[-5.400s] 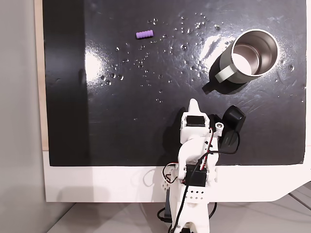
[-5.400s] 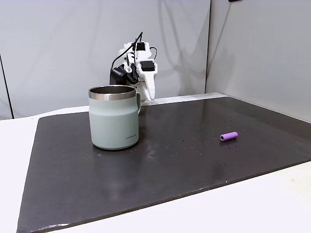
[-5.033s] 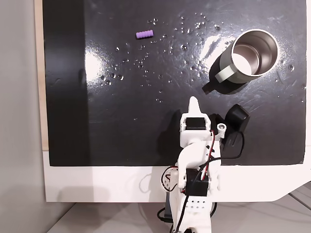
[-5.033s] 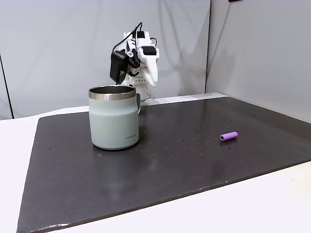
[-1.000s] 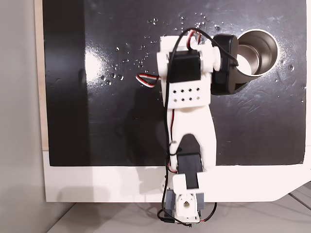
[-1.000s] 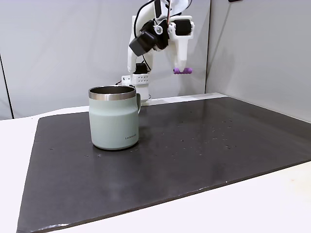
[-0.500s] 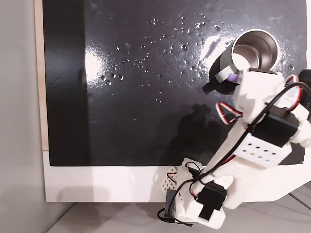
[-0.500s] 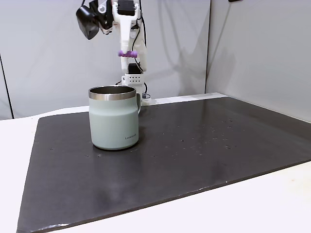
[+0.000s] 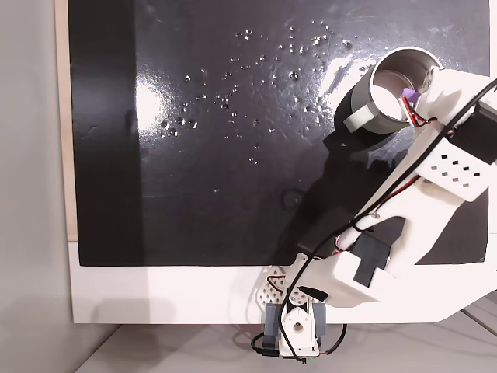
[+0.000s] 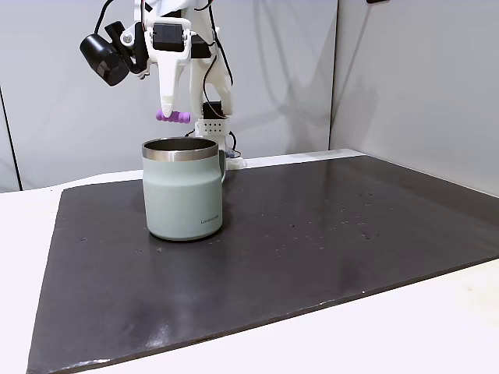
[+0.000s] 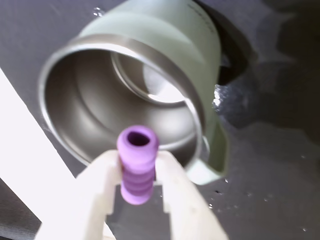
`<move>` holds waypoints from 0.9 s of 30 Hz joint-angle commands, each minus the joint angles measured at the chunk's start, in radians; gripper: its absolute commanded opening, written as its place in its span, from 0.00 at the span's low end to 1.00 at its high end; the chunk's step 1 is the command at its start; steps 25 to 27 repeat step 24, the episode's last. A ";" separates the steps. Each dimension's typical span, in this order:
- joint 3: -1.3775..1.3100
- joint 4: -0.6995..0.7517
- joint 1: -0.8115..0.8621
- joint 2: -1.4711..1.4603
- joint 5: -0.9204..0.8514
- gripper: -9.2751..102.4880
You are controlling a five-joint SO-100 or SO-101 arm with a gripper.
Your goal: Grasp a pengrip and put it in the cup.
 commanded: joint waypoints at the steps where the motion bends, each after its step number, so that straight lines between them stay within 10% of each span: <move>1: -0.150 -0.002 0.003 -0.040 0.002 0.08; 7: -0.213 -0.003 -0.008 -0.081 0.014 0.10; 12: -0.219 -0.003 -0.008 -0.081 0.051 0.33; 27: -0.222 -0.002 -0.011 -0.049 0.063 0.34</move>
